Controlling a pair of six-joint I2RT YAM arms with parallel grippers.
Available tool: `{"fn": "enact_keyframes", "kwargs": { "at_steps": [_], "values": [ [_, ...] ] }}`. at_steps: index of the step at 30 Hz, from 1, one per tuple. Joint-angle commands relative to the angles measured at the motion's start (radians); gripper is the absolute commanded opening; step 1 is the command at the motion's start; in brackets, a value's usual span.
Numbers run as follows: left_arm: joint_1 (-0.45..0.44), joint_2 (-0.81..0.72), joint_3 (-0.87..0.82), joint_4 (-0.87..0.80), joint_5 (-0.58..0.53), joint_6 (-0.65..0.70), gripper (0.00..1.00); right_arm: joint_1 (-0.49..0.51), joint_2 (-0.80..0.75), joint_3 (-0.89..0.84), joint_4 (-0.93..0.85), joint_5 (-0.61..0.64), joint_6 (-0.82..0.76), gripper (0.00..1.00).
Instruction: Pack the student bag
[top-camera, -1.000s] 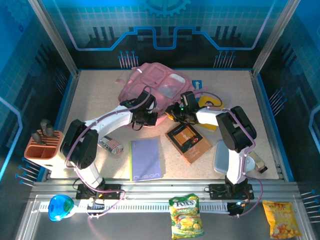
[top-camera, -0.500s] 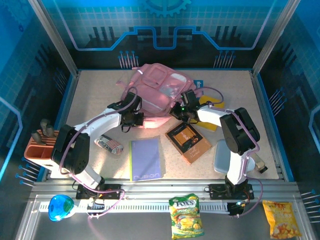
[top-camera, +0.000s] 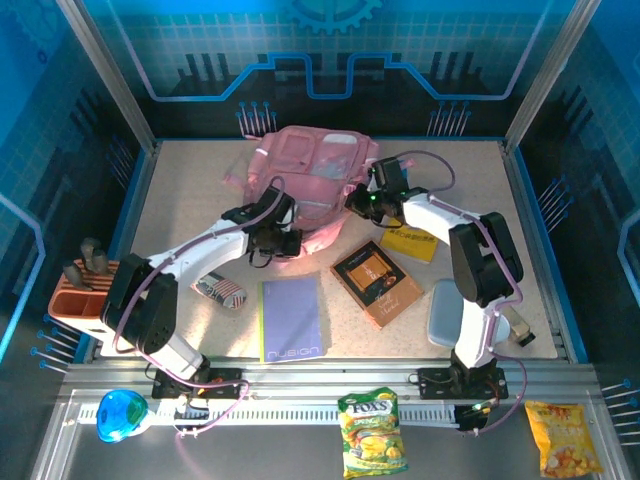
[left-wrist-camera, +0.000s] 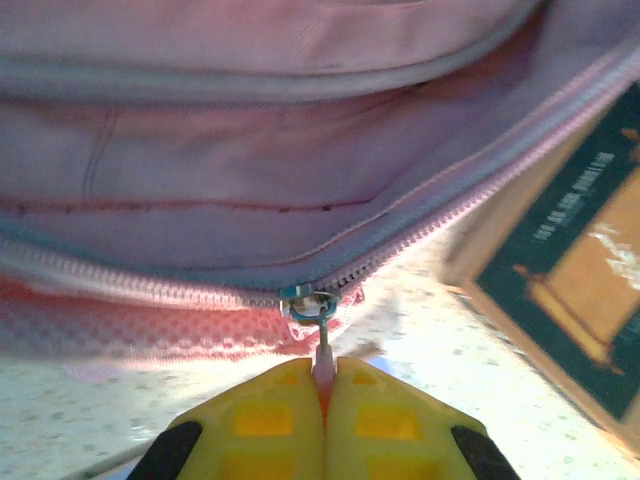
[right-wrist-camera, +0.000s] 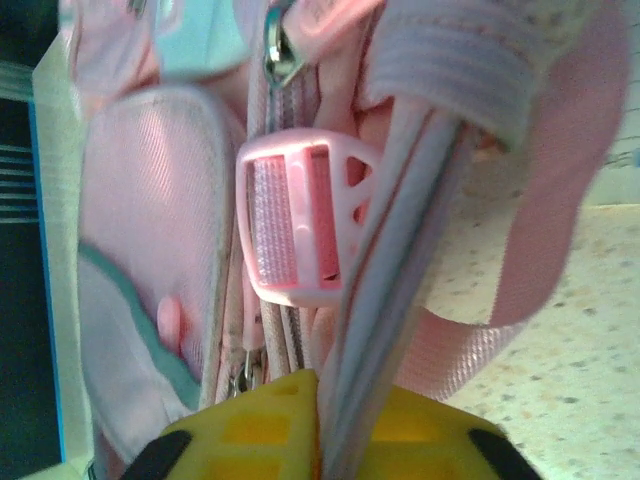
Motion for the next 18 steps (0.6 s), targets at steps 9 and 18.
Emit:
{"fn": "enact_keyframes", "kwargs": {
  "at_steps": [9, 18],
  "values": [
    [-0.059, 0.197, 0.234, -0.021, 0.117, -0.039, 0.0, -0.069, -0.159, -0.212, 0.043, 0.021, 0.061, 0.74],
    [-0.063, 0.28, 0.347, -0.087, 0.158, 0.01, 0.0, 0.035, -0.204, -0.316, 0.116, 0.012, 0.244, 0.88]
  ]
}}
